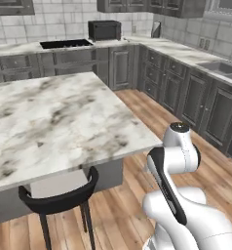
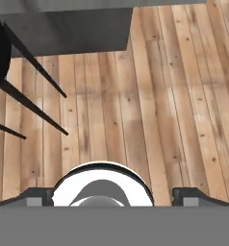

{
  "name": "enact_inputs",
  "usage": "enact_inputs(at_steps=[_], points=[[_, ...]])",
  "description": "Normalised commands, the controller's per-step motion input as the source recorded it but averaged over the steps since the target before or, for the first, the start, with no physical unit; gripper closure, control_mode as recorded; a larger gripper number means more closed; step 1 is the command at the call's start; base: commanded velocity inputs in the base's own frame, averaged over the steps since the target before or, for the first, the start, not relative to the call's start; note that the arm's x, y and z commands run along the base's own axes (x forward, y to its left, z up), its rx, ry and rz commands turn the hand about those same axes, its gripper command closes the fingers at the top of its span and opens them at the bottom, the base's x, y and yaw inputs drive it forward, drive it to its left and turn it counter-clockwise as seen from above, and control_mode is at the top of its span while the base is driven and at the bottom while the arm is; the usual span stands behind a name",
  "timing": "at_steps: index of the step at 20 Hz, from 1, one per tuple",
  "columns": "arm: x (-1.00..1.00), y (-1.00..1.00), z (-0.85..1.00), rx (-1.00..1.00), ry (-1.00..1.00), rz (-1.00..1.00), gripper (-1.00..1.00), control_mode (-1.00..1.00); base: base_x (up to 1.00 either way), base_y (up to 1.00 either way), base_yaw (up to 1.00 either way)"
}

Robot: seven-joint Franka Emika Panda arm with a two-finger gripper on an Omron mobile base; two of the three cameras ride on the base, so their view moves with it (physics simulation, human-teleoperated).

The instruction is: Take the fork and place it on the left side of the plate. Then take the spoon and place it on the right side of the plate. Make sure they're directly next to the plate.

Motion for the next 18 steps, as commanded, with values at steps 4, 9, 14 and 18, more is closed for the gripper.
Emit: enact_inputs(at_steps=[4,9,14,18], points=[[0.0,0.0,0.0,0.0,0.0,0.0,-1.0,1.0,0.65,-1.0,0.0],[0.0,0.0,0.0,0.0,0.0,0.0,-1.0,1.0,0.91,-1.0,0.0],[0.0,0.0,0.0,0.0,0.0,0.0,-1.0,1.0,1.0,-0.91,0.01],[0.0,0.0,0.0,0.0,0.0,0.0,-1.0,1.0,1.0,-0.63,0.05]])
